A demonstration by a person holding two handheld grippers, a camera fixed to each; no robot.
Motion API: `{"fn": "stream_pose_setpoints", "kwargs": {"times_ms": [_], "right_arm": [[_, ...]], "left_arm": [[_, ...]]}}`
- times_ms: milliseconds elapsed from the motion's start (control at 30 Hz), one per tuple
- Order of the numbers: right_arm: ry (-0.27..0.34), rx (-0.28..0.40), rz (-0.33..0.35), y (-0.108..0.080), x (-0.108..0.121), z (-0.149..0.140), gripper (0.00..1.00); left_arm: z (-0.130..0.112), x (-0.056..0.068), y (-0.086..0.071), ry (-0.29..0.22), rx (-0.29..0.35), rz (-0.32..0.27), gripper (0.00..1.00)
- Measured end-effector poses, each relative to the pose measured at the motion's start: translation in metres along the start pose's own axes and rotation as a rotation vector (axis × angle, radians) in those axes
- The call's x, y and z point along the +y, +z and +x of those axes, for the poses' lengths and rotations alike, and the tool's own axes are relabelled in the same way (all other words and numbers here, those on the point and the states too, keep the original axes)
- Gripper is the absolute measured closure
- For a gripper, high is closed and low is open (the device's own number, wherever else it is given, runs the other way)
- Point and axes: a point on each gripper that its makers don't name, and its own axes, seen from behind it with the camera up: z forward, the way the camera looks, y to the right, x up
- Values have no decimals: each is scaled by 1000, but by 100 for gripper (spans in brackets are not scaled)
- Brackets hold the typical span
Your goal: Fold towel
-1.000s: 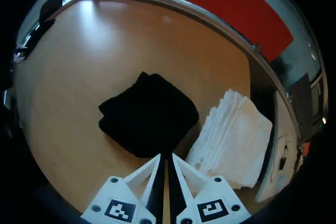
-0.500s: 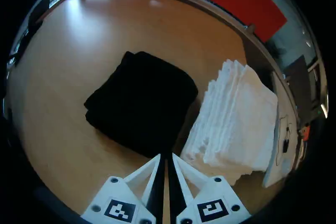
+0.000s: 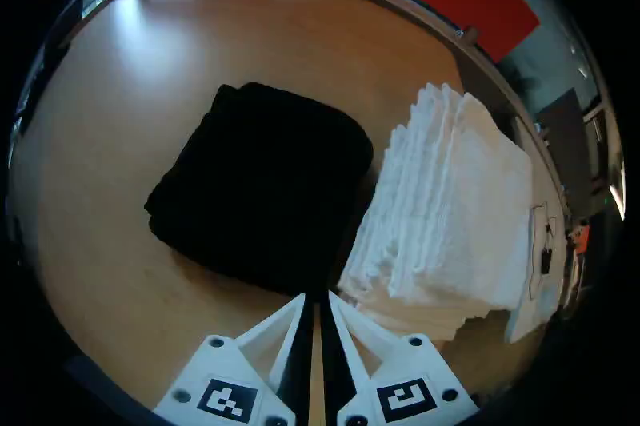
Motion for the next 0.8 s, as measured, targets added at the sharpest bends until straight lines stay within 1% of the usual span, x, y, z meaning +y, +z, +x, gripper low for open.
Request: {"fn": "stream_pose_setpoints", "kwargs": {"times_ms": [333,433,667,800], "right_arm": [[8,-1,-3,2,-1,-2,94],[11,1,-4,1,-1,-2,93],[24,2,-4,-4,-1,-5,82],[33,6,-6,-9,1,-6,70]], "left_arm": [[1,-1,1,5,-2,0,8],[2,-1,2,6,-2,-1,9],[5,-2,2,5,3,-3,8],[6,-3,2,1,5,-4,9]]}}
